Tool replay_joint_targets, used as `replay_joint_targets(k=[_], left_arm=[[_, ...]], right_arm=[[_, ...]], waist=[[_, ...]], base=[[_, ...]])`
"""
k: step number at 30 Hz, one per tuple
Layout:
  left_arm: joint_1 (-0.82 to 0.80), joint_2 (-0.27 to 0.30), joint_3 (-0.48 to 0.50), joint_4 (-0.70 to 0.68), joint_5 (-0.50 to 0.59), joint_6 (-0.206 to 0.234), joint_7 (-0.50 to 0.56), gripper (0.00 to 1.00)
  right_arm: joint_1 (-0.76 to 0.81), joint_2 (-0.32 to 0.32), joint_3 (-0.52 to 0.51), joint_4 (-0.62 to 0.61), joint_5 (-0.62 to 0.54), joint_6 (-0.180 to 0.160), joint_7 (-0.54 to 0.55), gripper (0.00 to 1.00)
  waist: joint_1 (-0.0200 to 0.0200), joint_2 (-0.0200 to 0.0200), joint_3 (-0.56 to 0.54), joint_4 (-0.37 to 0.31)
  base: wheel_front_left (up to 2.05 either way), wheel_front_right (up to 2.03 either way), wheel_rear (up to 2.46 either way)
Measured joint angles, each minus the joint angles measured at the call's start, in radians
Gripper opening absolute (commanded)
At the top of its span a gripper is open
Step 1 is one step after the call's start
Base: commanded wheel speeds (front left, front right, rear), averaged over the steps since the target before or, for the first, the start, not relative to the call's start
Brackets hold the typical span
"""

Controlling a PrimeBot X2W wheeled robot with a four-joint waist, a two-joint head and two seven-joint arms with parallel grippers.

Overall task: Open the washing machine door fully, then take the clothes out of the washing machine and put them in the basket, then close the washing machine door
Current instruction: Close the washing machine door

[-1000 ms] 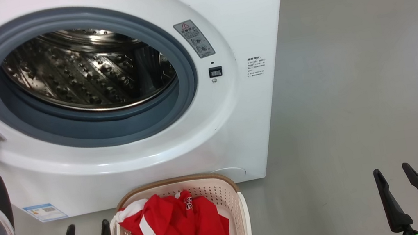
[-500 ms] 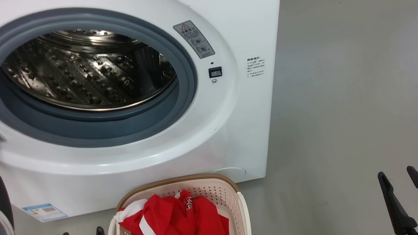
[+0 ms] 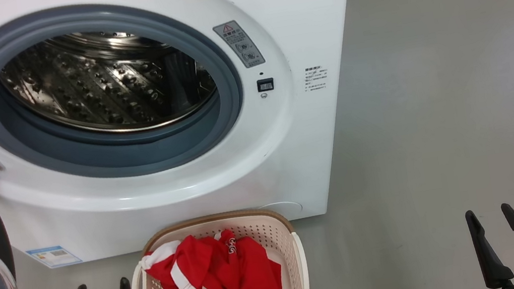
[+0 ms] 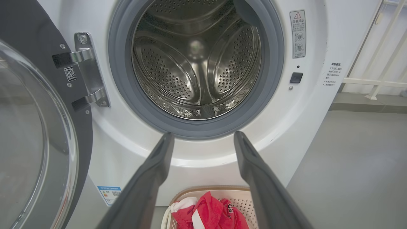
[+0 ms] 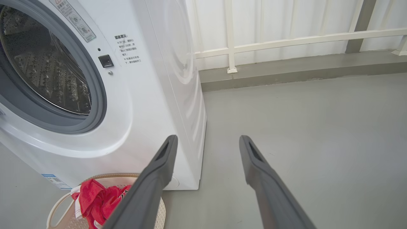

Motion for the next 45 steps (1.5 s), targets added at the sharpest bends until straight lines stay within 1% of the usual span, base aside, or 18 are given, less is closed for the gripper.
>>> replay_joint_targets(k=[8, 22, 37, 39, 41, 45], left_arm=[[-0.002, 0.0, -0.007, 0.001, 0.0, 0.003, 0.0, 1.0], [-0.022, 0.0, -0.008, 0.001, 0.001, 0.007, 0.0, 1.0], [-0.033, 0.0, -0.022, 0.017, 0.0, 0.007, 0.0, 1.0], [-0.033, 0.0, -0.027, 0.023, -0.007, 0.011, 0.0, 1.0], [-0.033, 0.0, -0.027, 0.028, -0.035, 0.027, 0.0, 1.0], [-0.033, 0.0, -0.034, 0.029, -0.048, 0.039, 0.0, 1.0]], right_arm=[[-0.004, 0.001, -0.004, -0.002, 0.0, 0.0, 0.0, 1.0], [-0.009, 0.006, -0.009, -0.004, 0.0, 0.0, 0.0, 1.0], [-0.009, 0.005, -0.007, -0.003, 0.0, 0.0, 0.0, 1.0], [-0.009, 0.003, -0.004, -0.003, 0.0, 0.0, 0.0, 1.0], [-0.009, -0.001, 0.003, -0.003, 0.0, 0.0, 0.0, 1.0], [-0.009, -0.011, 0.02, -0.003, 0.0, 0.0, 0.0, 1.0]], waist=[[0.0, 0.0, 0.011, 0.004], [0.0, 0.0, 0.032, 0.013], [0.0, 0.0, 0.028, 0.024], [0.0, 0.0, 0.028, 0.031], [0.0, 0.0, 0.028, 0.041], [0.0, 0.0, 0.026, 0.061]], base=[[-0.52, 0.52, 0.0], [-1.21, 1.21, 0.0], [-0.11, 0.11, 0.0], [0.0, 0.0, 0.0], [0.0, 0.0, 0.0], [0.0, 0.0, 0.0]])
